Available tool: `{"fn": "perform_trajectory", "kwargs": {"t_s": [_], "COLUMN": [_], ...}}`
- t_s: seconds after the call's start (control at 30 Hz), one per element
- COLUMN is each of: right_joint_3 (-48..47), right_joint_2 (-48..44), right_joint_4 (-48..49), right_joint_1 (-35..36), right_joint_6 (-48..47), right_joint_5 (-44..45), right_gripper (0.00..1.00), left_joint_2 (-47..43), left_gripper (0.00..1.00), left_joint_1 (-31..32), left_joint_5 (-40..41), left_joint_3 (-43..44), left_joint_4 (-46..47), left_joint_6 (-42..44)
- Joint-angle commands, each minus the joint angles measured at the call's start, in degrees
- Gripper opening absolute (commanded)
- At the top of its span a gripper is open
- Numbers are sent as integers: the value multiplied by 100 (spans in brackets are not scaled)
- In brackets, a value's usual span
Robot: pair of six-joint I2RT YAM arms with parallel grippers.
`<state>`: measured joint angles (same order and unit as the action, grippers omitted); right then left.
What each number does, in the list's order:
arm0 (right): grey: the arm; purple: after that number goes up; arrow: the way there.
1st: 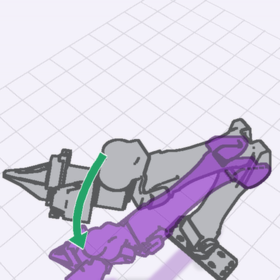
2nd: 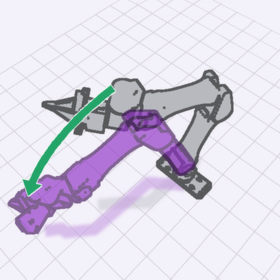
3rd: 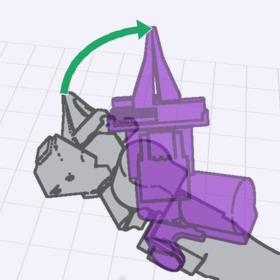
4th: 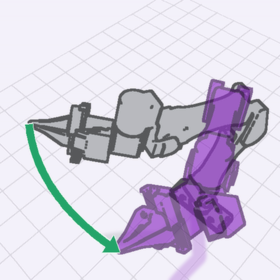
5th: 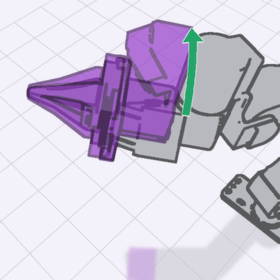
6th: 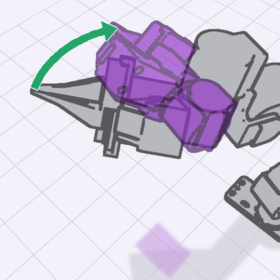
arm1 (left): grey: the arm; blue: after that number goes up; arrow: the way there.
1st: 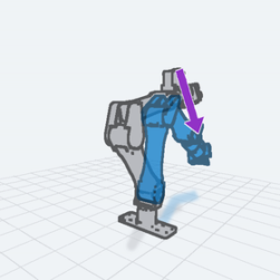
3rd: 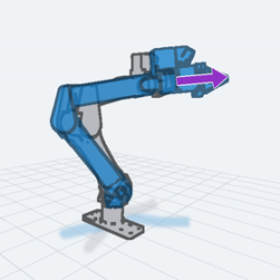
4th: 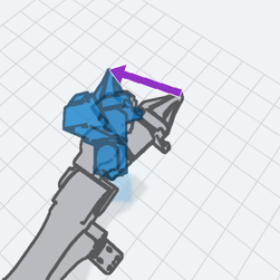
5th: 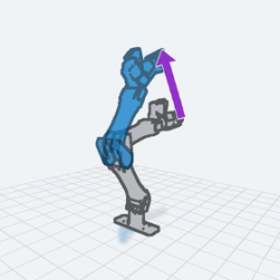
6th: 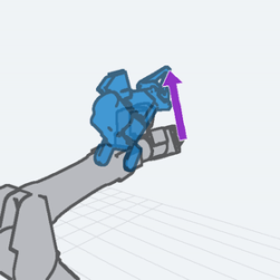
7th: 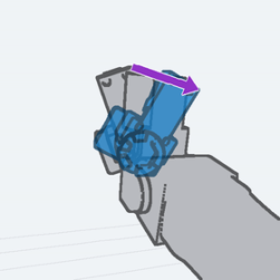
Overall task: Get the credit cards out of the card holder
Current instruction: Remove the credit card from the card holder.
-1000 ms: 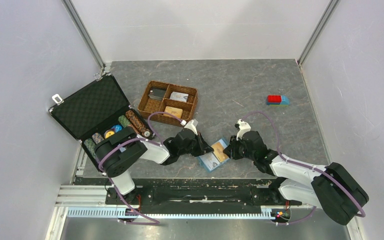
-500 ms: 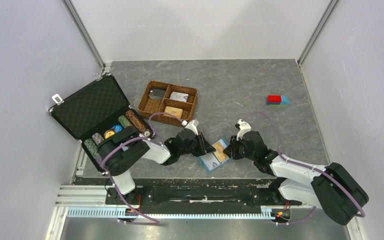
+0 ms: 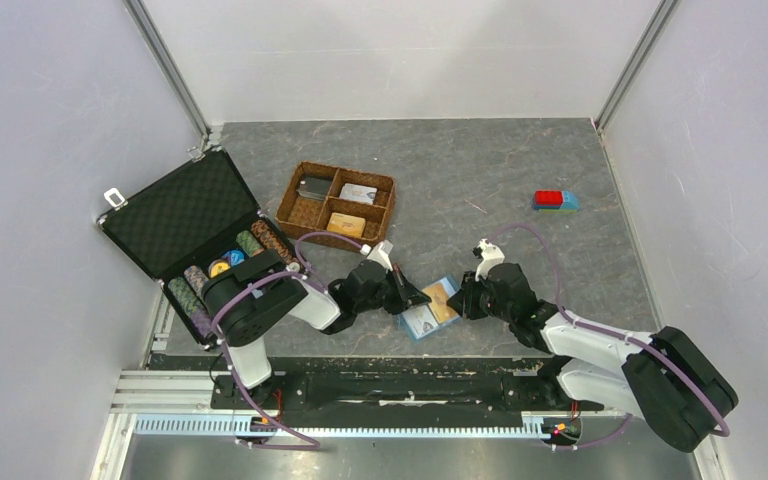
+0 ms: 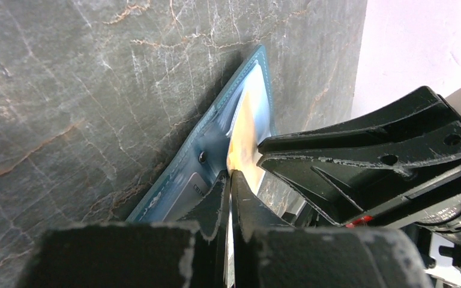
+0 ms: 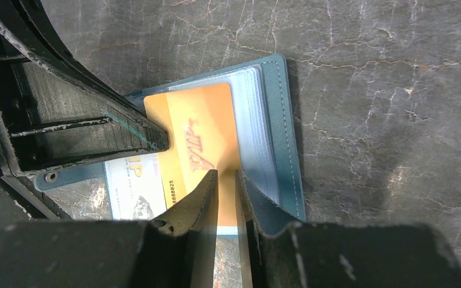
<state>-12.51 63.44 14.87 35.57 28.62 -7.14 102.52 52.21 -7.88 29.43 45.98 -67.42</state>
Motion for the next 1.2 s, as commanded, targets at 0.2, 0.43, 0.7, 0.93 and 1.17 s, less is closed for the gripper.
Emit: {"fn": "perform_trajectory", "kwargs": {"t_s": [0.2, 0.43, 0.7, 0.93, 1.17], "right_joint_3": [299, 228, -368, -1575, -2220], "right_joint_2": [44, -13, -376, -911, -976], "right_joint_4": [-454, -488, -1023, -2088, -2495], "right_joint_1": [-263, -389, -445, -455, -464], "right_joint_6": [-52, -134, -799, -1912, -2532], "right_joint_5": [-83, -194, -452, -1172, -3303], "right_gripper": [19, 19, 19, 24, 30], "left_joint_2": [-356, -871, -1671, -2885, -3901], "left_gripper": [2, 2, 2, 2, 2], "left_joint_1": [-131, -167, -194, -193, -193], "left_joint_5": [82, 142, -68, -536, -1850], "left_joint_3": [-614, -913, -848, -654, -271], "left_joint_4": [348, 165, -554, -2134, -3740], "left_joint_6": [-372, -264, 216, 1009, 1818]}}
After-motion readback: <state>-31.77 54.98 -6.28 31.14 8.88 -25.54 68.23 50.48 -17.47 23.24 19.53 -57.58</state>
